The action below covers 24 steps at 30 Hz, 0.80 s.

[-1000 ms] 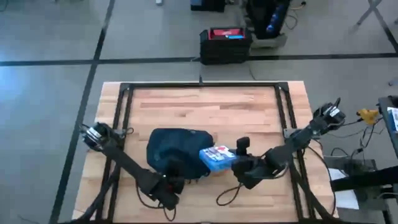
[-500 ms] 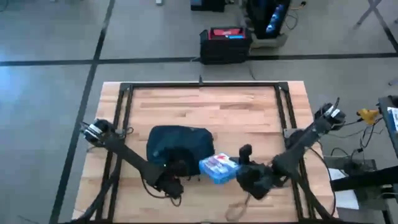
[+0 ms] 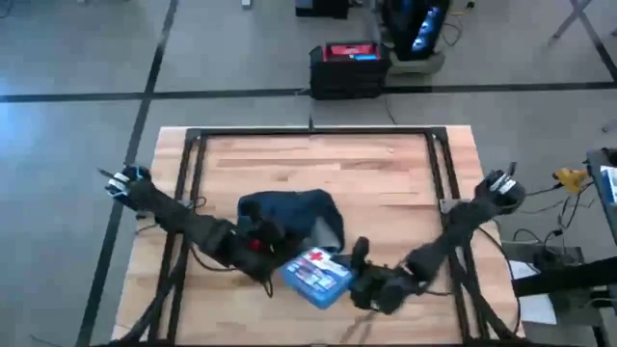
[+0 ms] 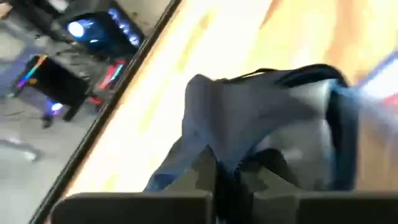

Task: Unpack backpack
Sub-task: Put the first aid kit box into the dark blue backpack

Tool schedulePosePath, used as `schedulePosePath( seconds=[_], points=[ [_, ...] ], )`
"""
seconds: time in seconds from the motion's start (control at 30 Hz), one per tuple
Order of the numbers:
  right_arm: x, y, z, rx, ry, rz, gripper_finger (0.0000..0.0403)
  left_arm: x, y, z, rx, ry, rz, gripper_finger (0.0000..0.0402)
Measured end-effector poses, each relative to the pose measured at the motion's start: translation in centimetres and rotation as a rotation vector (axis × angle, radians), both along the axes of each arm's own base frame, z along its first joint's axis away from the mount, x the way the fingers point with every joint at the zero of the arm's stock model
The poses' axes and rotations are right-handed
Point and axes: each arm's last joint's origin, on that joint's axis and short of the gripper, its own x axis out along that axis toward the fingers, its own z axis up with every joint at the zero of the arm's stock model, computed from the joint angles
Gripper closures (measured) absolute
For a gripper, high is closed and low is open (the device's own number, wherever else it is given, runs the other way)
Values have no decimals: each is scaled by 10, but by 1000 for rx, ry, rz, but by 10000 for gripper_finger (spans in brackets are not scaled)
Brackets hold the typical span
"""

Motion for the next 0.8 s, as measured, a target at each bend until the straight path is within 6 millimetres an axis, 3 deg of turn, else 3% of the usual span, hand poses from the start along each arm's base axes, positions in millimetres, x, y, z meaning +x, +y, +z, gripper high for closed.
schedulePosePath(
  seconds=[0.13,0.23,0.37,0.5,0.57,0.73,0.8],
  points=[
    [32,-43,-16,-60,24,-172,270,-4,-10,1,-17,6,-62,401],
    [49,-70,-29,-36,55,-195,270,-5,-17,0,-5,10,-98,401],
    [67,-94,-41,57,28,-175,270,-4,-19,-2,-3,9,-99,402],
    [71,-103,-49,140,13,-229,269,-3,-19,-3,-9,5,-92,402],
    [72,-103,-46,176,-5,-243,225,-3,-19,-3,-11,4,-90,402],
    [74,-87,-34,231,44,-220,61,-2,-18,-3,-20,-5,-78,402],
    [75,-78,-23,272,61,-187,23,-1,-18,-5,-22,-6,-76,401]
  ],
)
